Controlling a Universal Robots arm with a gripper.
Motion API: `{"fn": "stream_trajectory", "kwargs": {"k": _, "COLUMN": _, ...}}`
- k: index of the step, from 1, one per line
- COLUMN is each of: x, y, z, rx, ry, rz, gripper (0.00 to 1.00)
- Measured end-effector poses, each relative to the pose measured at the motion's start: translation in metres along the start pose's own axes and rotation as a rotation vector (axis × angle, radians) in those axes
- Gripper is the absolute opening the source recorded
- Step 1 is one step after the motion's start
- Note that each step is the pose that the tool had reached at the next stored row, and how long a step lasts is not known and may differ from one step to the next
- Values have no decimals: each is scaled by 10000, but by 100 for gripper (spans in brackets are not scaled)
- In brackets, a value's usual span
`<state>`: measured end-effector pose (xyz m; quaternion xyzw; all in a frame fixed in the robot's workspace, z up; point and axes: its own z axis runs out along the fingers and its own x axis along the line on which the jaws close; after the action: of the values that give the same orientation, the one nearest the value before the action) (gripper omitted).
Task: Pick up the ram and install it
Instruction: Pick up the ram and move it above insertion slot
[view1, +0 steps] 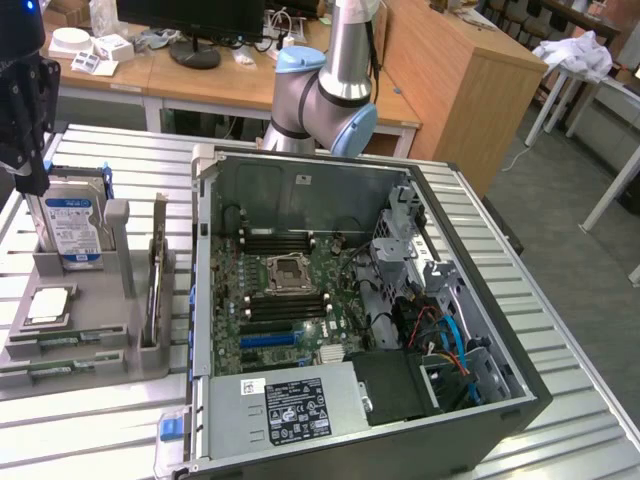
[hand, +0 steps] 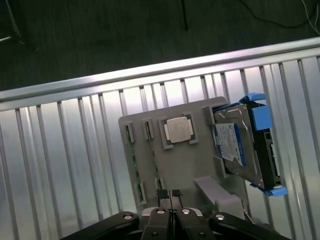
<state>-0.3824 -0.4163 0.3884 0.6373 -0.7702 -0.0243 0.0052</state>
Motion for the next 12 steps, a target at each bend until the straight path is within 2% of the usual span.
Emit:
{"fn": "stream_trajectory", "kwargs": {"k": 4, "x": 0, "y": 0, "z": 0, "rx": -10, "ry": 20, "rz": -468, "gripper": 11}}
{"fn": "stream_trajectory", "kwargs": {"k": 12, "x": 0, "y": 0, "z": 0, "rx": -12, "ry": 23, "rz": -519, "gripper": 11}}
